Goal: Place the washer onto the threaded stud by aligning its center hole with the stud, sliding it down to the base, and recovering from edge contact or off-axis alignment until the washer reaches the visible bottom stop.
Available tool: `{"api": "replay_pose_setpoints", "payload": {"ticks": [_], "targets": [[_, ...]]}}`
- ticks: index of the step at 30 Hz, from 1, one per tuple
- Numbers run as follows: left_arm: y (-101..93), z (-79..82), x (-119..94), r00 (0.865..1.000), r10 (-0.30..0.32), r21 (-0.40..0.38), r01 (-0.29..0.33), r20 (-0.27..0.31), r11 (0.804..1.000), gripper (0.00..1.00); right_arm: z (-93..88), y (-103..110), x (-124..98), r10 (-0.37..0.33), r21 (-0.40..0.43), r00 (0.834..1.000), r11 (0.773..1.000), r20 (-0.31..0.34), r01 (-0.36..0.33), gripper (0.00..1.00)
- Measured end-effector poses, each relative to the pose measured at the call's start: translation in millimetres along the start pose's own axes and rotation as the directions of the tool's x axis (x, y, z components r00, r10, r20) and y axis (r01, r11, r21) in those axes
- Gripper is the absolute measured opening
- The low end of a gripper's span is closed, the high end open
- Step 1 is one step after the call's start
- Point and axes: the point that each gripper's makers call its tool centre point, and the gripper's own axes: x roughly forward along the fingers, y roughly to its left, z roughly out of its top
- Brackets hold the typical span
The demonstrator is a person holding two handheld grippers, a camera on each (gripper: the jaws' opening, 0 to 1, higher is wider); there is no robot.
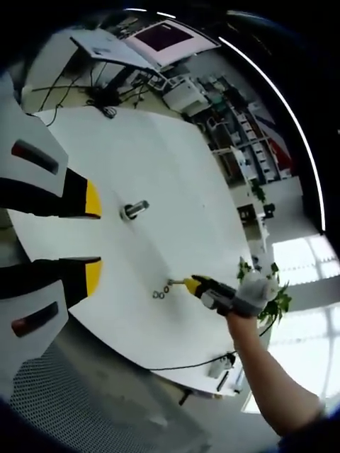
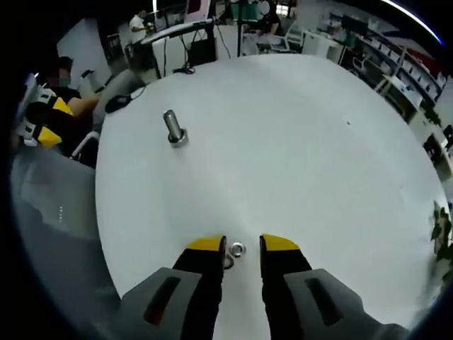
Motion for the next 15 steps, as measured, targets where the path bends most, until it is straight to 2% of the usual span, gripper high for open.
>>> {"api": "replay_pose_setpoints", "payload": {"ticks": [5, 9, 12, 15], "targets": [[1.3, -1.7, 0.4, 1.000, 0.009, 0.004, -0.009, -0.009, 1.000, 0.19, -14.0, -6.2, -7.9, -0.013, -0.014, 1.000, 1.000, 0.011, 0.013, 0.21], [1.4, -4.1, 1.7, 1.000, 0.007, 0.003, -0.006, -0.022, 1.000, 0.19, -30.9, -5.4, -4.5, 0.003, 0.015, 1.000, 1.000, -0.006, -0.003, 0.21], [1.1, -4.6, 1.8, 1.000, 0.008, 0.007, -0.008, -0.028, 1.000, 0.19, -40.8, 5.7, 3.9, 0.035, 0.016, 0.999, 0.999, -0.021, -0.035, 0.21], [1.4, -7.0, 2.6, 0.999, 0.010, 0.010, -0.010, -0.040, 1.000, 0.19, -47.4, 20.2, 12.8, 0.070, -0.020, 0.997, 0.997, -0.038, -0.071, 0.21]]}}
